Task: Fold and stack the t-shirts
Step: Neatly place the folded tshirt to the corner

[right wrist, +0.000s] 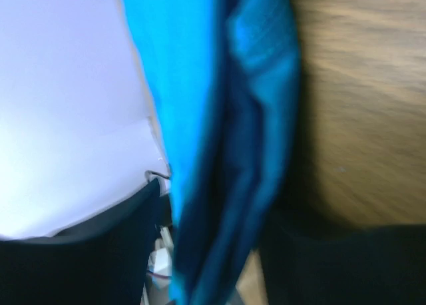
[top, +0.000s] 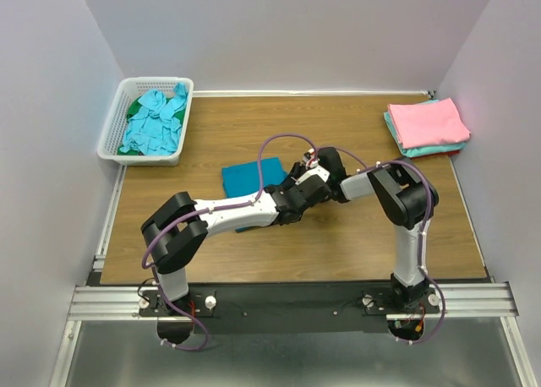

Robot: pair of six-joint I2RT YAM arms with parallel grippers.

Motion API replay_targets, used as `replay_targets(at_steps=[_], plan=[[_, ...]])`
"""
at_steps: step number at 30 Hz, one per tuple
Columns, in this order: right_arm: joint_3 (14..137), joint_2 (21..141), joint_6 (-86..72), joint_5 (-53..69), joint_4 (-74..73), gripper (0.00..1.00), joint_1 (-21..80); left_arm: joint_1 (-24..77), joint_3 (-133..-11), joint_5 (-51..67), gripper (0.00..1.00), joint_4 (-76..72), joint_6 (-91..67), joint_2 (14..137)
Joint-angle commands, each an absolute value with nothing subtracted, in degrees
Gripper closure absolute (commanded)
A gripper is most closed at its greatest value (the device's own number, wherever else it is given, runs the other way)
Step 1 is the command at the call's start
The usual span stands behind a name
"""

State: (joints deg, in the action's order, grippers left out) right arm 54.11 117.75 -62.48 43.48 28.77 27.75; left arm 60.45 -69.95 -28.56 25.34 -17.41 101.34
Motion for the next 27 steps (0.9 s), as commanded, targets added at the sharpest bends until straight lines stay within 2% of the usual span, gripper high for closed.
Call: replay_targets(at_steps=[1, 2, 4, 6, 7, 8, 10, 11, 14, 16, 17, 18, 25, 26, 27], plan=[[55.54, 118.92, -53.92, 38.86, 17.17, 0.51, 27.86, 60.47, -70.49, -27.77, 1.00, 24.08, -18.54, 100.63], [56.42, 118.48, -52.05, 37.72, 14.70, 0.64, 27.86, 60.47, -70.58, -27.51, 1.00, 24.17, -18.46, 100.63], [57.13, 117.43, -49.93, 36.31, 12.40, 0.81, 27.86, 60.47, -70.75, -27.25, 0.97, 24.26, -18.54, 100.55], [57.91, 116.46, -47.64, 35.43, 10.74, 0.99, 27.77, 60.47, -70.93, -27.16, 0.90, 24.17, -18.72, 99.93], [57.92, 116.19, -46.85, 35.16, 9.94, 0.99, 27.86, 60.56, -71.10, -27.07, 0.87, 24.26, -18.81, 99.76], [58.62, 116.02, -45.02, 34.98, 9.15, 0.99, 27.86, 60.47, -71.45, -27.16, 0.75, 24.34, -18.90, 99.06], [59.32, 114.88, -42.81, 33.76, 6.08, 0.99, 27.77, 60.47, -71.72, -27.33, 0.62, 24.87, -19.07, 98.18], [60.28, 114.26, -40.19, 32.97, 2.93, 0.99, 27.77, 60.47, -71.89, -27.68, 0.49, 24.96, -19.16, 96.78], [62.40, 112.94, -33.17, 31.03, -2.87, 0.99, 27.69, 60.29, -72.16, -28.91, 0.34, 25.57, -19.25, 94.40], [64.33, 110.84, -29.55, 26.49, -8.49, 0.99, 27.77, 59.25, -72.42, -28.92, 0.34, 26.54, -18.81, 91.68], [64.68, 109.96, -26.57, 24.19, -10.00, 0.99, 27.77, 58.46, -72.51, -28.22, 0.28, 26.63, -18.55, 89.49], [65.56, 109.26, -24.80, 21.99, -11.67, 0.99, 27.77, 57.66, -72.42, -27.52, 0.28, 26.54, -18.02, 88.25], [73.55, 106.79, -8.10, -2.58, -29.52, 0.99, 27.77, 42.64, -68.65, -18.29, 0.24, 21.81, -11.09, 75.60], [74.17, 106.53, -5.04, -5.16, -30.49, 0.99, 27.77, 39.58, -66.64, -18.37, 0.03, 20.93, -9.42, 73.15], [74.53, 106.61, -3.44, -7.45, -31.28, 0.99, 27.77, 38.42, -65.40, -18.63, 0.02, 19.09, -8.88, 72.08]])
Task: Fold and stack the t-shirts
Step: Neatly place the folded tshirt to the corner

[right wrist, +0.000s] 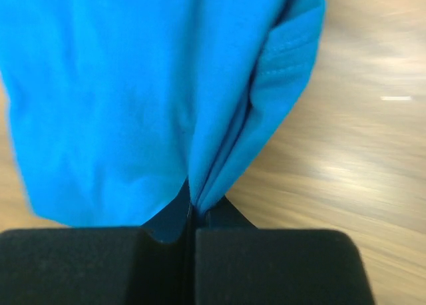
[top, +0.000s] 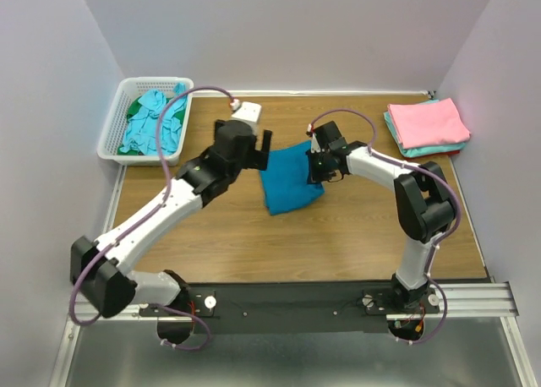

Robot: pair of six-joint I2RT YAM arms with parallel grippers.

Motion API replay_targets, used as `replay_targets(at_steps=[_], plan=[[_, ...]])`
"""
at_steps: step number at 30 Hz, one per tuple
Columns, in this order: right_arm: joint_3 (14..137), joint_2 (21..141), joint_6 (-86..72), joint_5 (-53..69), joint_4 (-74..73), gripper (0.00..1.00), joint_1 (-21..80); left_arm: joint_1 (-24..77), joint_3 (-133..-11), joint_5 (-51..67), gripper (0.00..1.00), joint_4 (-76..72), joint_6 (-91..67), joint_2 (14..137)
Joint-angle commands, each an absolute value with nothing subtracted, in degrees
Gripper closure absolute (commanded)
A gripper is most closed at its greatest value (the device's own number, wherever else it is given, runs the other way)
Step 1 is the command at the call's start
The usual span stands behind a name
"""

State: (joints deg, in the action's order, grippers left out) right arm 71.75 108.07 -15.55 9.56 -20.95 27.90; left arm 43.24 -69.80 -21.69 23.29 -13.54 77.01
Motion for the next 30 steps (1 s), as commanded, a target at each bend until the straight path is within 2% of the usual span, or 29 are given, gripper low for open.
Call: replay_targets(at_steps=[1, 7, 11, 30], plan=[[74.97, 106.61, -1.95, -11.65, -32.42, 0.99, 27.69, 37.63, -64.17, -19.24, 0.02, 17.94, -8.70, 70.94], [79.36, 108.54, 5.88, -28.34, -33.84, 0.99, 26.63, 30.96, -53.54, -16.00, 0.02, 8.89, -12.74, 64.78], [83.49, 111.00, 11.67, -38.48, -34.01, 0.99, 25.32, 28.48, -52.03, -22.29, 0.02, 10.02, -13.71, 65.48], [97.90, 116.54, 18.54, -43.86, -34.01, 0.99, 13.89, 25.58, -50.54, -19.16, 0.04, 9.67, -15.12, 66.62]])
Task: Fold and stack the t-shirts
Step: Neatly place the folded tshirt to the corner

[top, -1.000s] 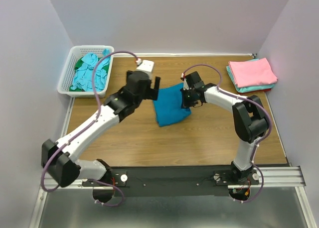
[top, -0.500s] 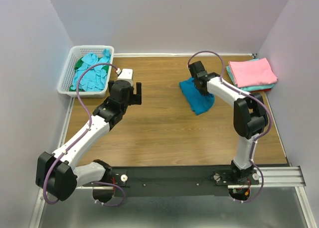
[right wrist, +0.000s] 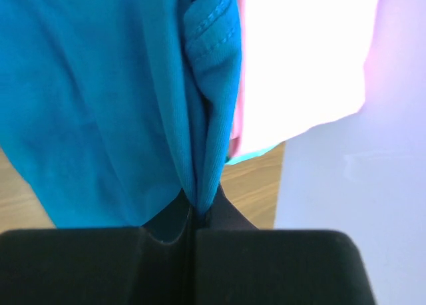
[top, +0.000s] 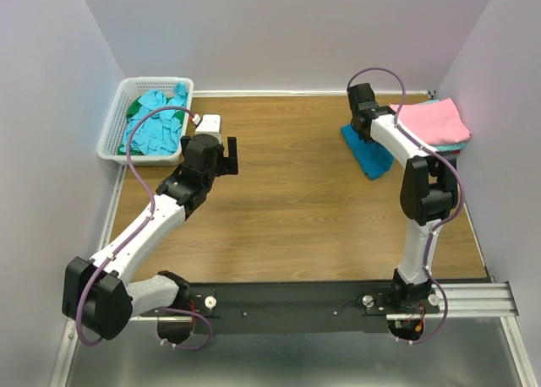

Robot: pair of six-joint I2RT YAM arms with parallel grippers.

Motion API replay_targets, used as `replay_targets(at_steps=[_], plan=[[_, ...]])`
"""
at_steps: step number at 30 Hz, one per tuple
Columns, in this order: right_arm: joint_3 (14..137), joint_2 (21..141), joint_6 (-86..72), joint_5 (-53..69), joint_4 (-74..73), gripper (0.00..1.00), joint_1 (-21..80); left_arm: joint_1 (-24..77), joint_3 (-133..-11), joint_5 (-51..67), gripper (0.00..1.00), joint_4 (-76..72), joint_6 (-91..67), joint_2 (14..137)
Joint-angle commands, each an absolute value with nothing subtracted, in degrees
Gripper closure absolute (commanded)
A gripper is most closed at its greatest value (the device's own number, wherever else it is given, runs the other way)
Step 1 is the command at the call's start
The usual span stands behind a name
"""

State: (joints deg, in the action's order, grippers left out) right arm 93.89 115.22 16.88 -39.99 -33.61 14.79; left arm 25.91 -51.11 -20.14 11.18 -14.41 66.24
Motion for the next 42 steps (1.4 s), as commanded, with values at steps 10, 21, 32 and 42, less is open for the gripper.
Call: replay_targets(at_steps=[10, 21, 32, 42], plan=[[107.39, 117.16, 18.11, -36.57, -34.10, 0.99, 8.44, 25.66, -50.10, -18.37, 0.04, 9.32, -15.64, 67.59], [114.07, 117.77, 12.48, -29.01, -34.45, 0.99, -2.01, 25.66, -50.01, -16.88, 0.05, 9.32, -15.73, 70.40], [118.03, 128.13, 12.13, -29.61, -32.26, 0.99, -8.61, 25.75, -51.50, -16.35, 0.05, 10.90, -15.91, 75.67], [124.62, 138.34, 12.57, -43.58, -26.20, 0.71, -8.70, 25.75, -52.12, -16.00, 0.05, 11.25, -15.91, 79.71]])
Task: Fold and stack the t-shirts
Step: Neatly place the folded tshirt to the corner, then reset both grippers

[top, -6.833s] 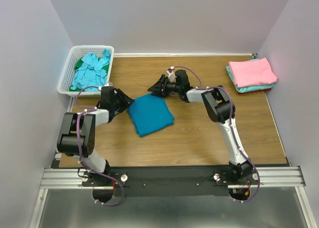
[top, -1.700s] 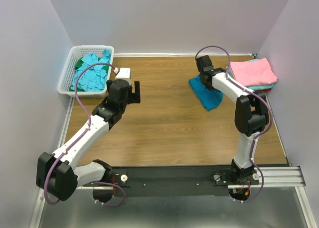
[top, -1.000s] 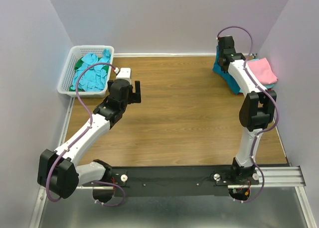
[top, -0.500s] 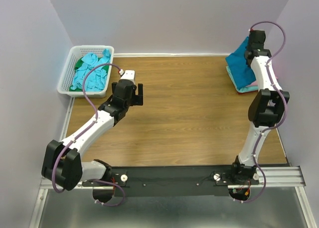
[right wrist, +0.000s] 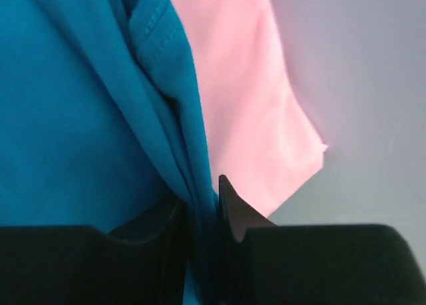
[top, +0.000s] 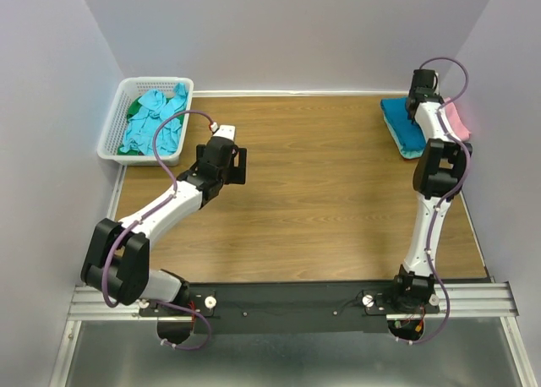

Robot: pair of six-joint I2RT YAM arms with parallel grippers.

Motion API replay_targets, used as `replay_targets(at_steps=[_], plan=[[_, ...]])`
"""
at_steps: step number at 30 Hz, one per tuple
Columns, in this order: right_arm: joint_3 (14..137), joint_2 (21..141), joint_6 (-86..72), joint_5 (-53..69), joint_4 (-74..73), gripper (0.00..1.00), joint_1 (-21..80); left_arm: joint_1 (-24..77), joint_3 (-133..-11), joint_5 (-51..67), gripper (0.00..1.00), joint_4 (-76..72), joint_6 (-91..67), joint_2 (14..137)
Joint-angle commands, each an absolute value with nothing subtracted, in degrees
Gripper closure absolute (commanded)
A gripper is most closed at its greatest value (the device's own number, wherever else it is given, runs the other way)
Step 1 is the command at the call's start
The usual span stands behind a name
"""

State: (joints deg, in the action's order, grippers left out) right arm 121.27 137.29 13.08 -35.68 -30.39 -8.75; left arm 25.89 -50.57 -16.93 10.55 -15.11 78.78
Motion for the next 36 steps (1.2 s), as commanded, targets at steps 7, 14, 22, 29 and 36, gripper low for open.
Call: replay_targets(at_steps=[7, 14, 22, 29, 36], plan=[[124.72, 137.46, 10.20, -53.60, -24.96, 0.40, -9.49, 25.75, -52.47, -16.00, 0.05, 11.34, -15.82, 80.51], [119.71, 129.74, 7.30, -55.28, -24.87, 0.24, -9.84, 25.58, -52.47, -16.52, 0.05, 11.34, -15.38, 79.02], [102.50, 107.02, -3.50, -48.79, -26.54, 0.09, -9.84, 24.00, -52.12, -18.54, 0.04, 10.29, -15.56, 73.13], [83.34, 78.17, -14.93, -28.17, -27.33, 0.00, -9.84, 22.76, -50.19, -24.24, 0.04, 7.56, -15.82, 64.17], [72.96, 53.28, -15.12, -23.99, -27.25, 0.00, -3.71, 22.76, -44.57, -32.50, 0.04, 1.42, -16.35, 50.91]])
